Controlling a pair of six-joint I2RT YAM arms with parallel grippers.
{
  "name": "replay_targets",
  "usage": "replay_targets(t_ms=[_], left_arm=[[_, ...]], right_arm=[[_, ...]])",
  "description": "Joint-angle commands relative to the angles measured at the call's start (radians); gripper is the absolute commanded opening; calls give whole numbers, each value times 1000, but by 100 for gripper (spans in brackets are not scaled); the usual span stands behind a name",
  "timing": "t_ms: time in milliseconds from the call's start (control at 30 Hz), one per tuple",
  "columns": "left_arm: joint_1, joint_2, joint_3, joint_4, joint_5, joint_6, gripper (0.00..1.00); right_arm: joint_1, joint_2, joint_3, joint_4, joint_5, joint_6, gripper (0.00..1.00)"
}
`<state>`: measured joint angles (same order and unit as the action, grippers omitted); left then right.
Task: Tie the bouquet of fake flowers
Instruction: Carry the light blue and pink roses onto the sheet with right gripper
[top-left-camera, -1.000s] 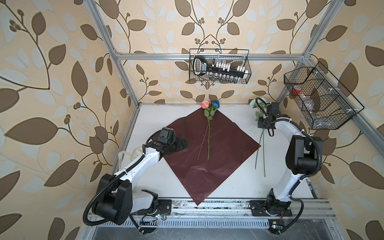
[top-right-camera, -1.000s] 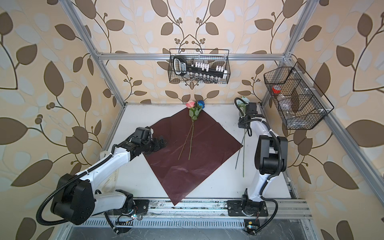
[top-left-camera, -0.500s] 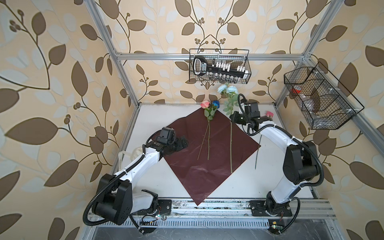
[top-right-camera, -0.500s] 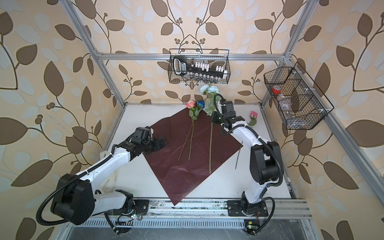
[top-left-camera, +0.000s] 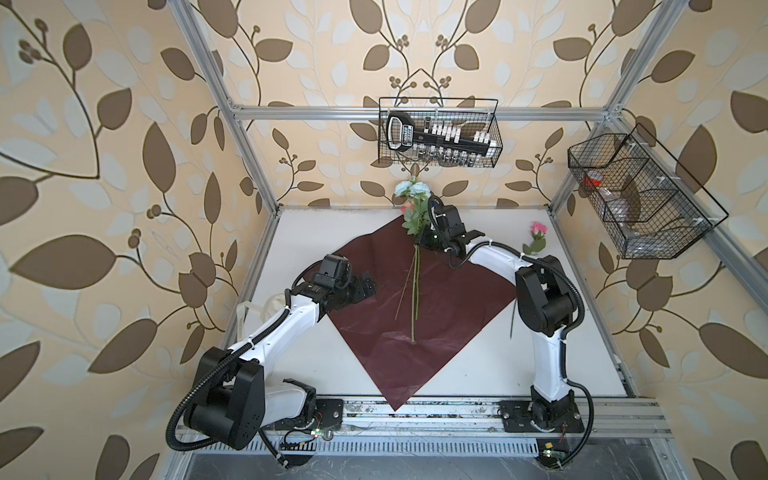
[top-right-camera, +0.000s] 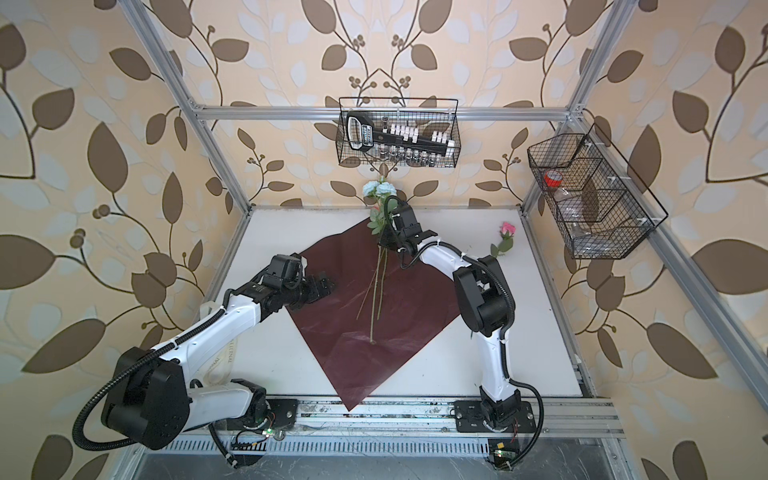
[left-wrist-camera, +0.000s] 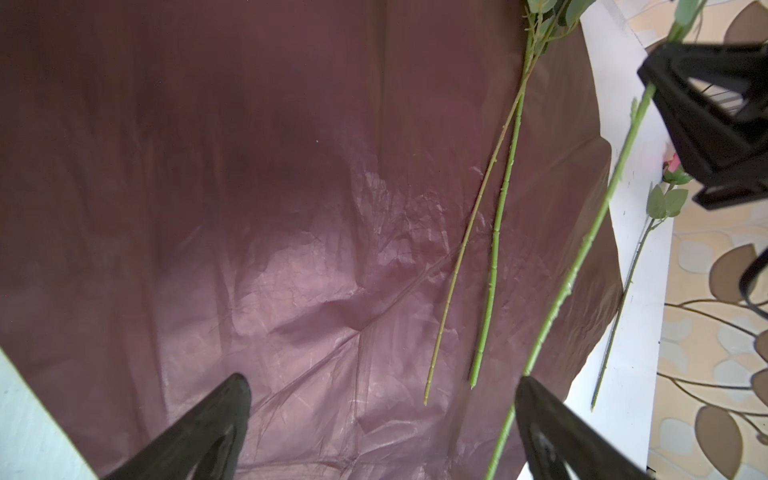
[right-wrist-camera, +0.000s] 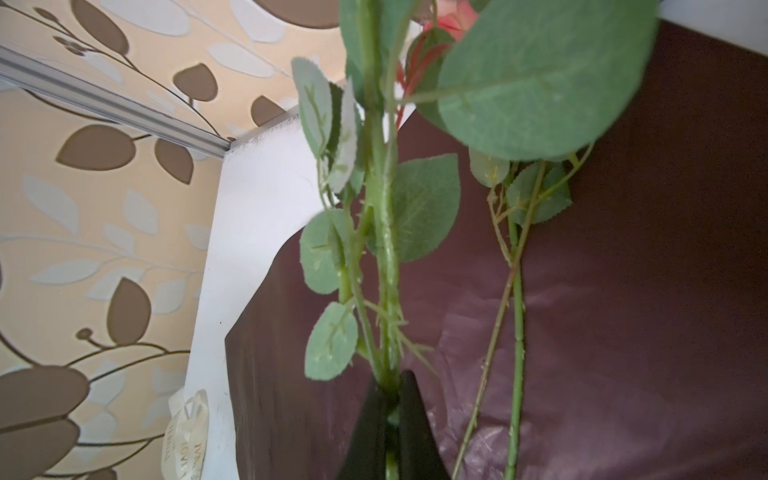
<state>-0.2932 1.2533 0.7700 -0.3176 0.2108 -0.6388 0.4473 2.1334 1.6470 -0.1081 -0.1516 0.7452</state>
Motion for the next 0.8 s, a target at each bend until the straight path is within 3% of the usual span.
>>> replay_targets(t_ms=[0, 567, 600, 767], left_arm=[[6, -12, -5, 11, 20, -2, 99], [6, -9, -4, 7, 15, 2, 99], [6, -9, -5, 7, 14, 2, 99], [6, -7, -3, 6, 9, 5, 99]], right_arm=[[3, 59, 84, -16, 65, 19, 0], [-31, 271, 285, -124, 83, -47, 0], [-35, 276, 293, -129, 82, -52, 2], [-38, 256, 309, -151, 88, -89, 33]])
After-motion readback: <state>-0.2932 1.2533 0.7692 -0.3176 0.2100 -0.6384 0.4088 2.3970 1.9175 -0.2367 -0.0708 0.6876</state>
